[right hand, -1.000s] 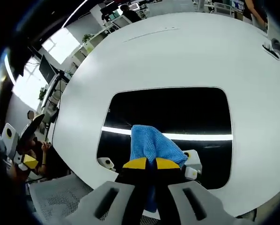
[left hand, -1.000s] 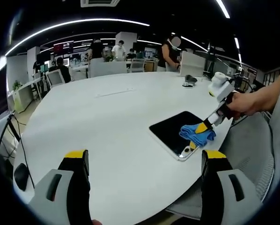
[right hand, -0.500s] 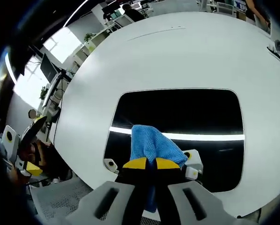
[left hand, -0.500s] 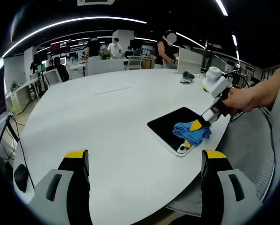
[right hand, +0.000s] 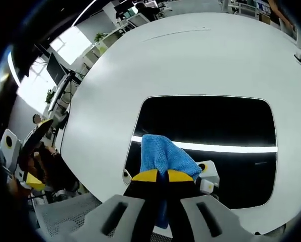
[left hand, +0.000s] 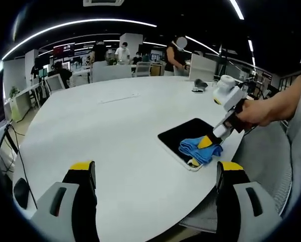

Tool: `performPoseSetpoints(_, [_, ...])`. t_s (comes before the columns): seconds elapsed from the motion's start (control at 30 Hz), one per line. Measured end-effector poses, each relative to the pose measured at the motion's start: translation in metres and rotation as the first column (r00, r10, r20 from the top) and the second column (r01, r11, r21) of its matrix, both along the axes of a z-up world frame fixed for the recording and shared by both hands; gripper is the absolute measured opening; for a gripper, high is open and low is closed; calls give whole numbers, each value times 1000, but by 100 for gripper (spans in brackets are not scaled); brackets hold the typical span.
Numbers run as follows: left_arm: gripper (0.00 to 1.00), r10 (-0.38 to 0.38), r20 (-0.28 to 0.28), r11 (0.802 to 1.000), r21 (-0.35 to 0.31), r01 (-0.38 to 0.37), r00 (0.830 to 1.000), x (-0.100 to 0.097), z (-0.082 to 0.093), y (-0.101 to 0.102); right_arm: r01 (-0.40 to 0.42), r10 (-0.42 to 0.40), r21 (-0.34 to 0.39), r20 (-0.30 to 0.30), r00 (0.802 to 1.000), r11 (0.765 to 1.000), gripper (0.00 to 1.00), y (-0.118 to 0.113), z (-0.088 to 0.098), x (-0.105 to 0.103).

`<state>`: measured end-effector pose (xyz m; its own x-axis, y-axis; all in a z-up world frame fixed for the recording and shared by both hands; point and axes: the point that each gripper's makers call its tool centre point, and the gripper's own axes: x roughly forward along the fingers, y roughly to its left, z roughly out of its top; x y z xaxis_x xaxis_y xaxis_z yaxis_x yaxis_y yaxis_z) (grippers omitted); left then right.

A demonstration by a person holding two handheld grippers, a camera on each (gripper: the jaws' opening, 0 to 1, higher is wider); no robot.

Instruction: Wipe the mirror surface with the cleaning cloth until all visible marks leave the cleaned area.

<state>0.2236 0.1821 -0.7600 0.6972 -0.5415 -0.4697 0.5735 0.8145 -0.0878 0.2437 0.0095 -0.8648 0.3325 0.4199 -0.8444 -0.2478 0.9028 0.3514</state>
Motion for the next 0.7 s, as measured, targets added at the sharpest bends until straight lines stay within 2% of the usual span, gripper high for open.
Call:
performPoseSetpoints(0.27, [99,24,-17,1000,11,-23,1000,-1,-5,9,-17,18,4,-2,1000,1000,0,12,0,1])
performPoseSetpoints(0.5, [99,14,-24,1000,3,-14,1000,-2,-6,7,-47,47,4,-3,999,999,0,23,0,0])
performPoseSetpoints(0.7, [99,21,-9,1000,-5,-22,1000,1,0,6,-56,56,2,-2,998,998,0,28,1,0])
